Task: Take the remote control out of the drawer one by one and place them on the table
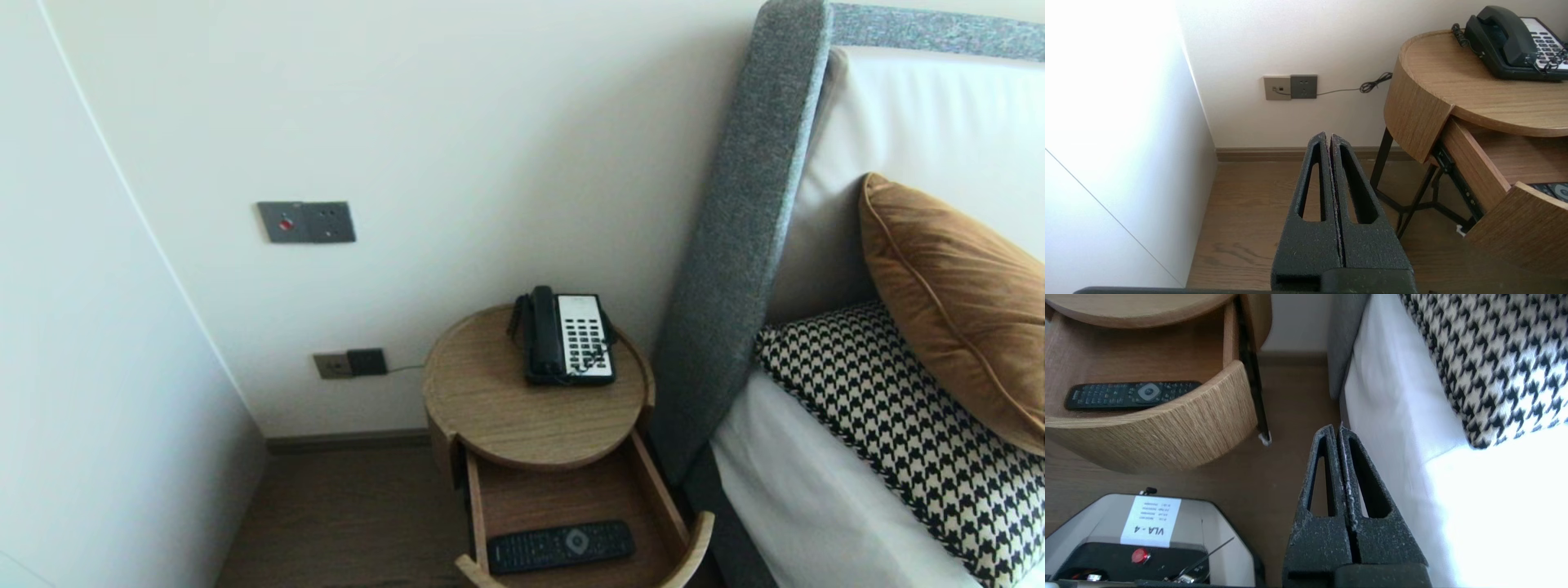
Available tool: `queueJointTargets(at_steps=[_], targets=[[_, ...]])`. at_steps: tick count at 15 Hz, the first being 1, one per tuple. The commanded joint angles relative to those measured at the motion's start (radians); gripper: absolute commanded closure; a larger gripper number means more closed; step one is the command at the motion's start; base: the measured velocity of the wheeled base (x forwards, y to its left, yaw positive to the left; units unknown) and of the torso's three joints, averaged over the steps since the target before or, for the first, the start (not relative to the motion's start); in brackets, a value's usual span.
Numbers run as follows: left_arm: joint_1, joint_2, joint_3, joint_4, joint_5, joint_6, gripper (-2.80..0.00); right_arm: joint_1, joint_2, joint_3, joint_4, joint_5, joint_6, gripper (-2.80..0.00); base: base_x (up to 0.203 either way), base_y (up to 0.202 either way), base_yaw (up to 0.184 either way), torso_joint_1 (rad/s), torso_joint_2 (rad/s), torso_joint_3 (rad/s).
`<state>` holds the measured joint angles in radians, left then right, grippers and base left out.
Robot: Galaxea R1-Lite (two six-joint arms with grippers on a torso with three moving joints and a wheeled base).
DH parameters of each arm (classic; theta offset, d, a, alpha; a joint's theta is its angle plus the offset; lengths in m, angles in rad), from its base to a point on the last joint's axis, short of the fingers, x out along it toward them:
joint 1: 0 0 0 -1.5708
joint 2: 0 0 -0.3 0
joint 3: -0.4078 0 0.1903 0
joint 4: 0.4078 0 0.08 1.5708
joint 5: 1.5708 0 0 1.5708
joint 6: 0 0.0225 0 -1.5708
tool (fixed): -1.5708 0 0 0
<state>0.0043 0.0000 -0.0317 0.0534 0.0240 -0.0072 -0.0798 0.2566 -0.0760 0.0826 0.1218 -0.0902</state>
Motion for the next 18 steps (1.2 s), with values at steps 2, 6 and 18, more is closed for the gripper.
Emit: queueJointTargets(at_steps=[2, 6, 18], targets=[[0.000, -0.002, 0.001, 0.000, 0.001, 0.000, 0.00, 0.089, -0.049, 0.011, 0.007, -0.049, 0.004, 0.00, 0.000, 0.000, 0.000, 0.000, 0.00, 0.000], [0.001, -0.002, 0.001, 0.000, 0.001, 0.000, 0.00, 0.092, -0.081, 0.072, -0.077, -0.121, 0.053, 0.00, 0.000, 0.000, 0.000, 0.000, 0.00, 0.000], [0.000, -0.002, 0.001, 0.000, 0.001, 0.000, 0.00, 0.088, -0.260, 0.073, -0.070, -0.126, 0.081, 0.00, 0.000, 0.000, 0.000, 0.000, 0.00, 0.000]])
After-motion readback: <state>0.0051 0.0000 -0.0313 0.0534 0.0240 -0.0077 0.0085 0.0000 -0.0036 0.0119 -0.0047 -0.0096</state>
